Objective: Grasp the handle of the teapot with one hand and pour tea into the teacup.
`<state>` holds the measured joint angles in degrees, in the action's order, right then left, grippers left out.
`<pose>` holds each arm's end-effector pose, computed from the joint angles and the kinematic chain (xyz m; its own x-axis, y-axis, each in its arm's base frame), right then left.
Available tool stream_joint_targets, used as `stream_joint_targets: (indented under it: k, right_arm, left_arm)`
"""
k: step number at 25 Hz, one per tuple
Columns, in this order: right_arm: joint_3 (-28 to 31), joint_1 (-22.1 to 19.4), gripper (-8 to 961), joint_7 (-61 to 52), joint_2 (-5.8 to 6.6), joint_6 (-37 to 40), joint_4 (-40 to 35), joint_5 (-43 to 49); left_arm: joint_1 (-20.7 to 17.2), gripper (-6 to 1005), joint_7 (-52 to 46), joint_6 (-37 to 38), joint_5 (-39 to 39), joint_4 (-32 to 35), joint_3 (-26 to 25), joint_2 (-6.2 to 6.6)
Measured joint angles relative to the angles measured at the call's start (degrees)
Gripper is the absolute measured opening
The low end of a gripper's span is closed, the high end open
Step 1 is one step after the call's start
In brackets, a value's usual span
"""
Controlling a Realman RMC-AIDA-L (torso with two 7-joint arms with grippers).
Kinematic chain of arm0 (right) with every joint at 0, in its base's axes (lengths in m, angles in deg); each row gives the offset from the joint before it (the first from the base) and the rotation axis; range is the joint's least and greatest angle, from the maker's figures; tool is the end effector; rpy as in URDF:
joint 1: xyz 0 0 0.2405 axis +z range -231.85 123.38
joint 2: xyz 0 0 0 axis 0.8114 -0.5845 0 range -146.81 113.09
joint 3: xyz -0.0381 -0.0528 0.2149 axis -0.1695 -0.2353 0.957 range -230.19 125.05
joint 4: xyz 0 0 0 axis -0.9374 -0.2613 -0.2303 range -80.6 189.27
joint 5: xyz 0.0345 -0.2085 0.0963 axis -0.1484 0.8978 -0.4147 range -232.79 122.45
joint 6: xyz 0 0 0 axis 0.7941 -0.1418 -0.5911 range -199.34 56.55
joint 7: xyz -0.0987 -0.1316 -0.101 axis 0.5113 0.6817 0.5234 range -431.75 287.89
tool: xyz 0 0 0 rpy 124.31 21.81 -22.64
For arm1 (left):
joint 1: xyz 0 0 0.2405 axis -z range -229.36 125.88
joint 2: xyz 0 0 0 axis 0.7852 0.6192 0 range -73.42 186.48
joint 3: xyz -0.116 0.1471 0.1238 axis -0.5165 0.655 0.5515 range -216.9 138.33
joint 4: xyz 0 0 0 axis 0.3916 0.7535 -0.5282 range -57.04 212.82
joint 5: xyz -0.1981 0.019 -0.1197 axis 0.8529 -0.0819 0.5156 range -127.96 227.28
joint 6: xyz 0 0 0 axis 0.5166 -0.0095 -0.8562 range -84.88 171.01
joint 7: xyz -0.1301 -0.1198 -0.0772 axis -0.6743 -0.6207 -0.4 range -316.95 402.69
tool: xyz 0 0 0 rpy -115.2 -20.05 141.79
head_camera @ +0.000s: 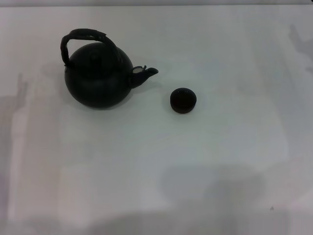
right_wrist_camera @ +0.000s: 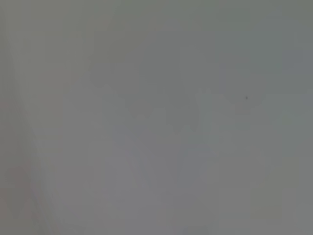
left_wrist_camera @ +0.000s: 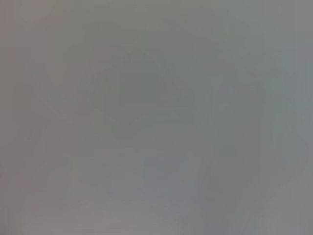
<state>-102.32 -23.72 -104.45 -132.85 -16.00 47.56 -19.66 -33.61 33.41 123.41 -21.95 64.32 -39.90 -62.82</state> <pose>0.3438 0.4214 0.0347 0.5880 -0.0790 -0.8050 -0.8085 -0.0874 -0.5819 -0.3537 0.3058 -0.0041 0.5728 -0.0819 0.8156 0.8190 0.0965 -0.5656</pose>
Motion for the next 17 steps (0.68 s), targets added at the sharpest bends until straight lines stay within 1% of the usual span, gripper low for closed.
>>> stream_joint_targets:
  k: [5,6,17]
  right_arm:
    - [0.01,0.07,829,0.0,-0.02,0.0,0.01,-0.14]
    - [0.01,0.08,829,0.0,-0.03,-0.06,0.02,-0.17]
    - [-0.04,0.07,829,0.22,-0.07,-0.06,0.02,-0.03]
  left_arm:
    - [1.54,758,-0.17,-5.22,0.54,1.94,-0.02,0.09]
    - [2.32,758,-0.17,-6.99,0.56,2.01,-0.06,0.09]
    - [5.5,756,-0.17,-11.39,0.57,2.04,-0.09,0.06]
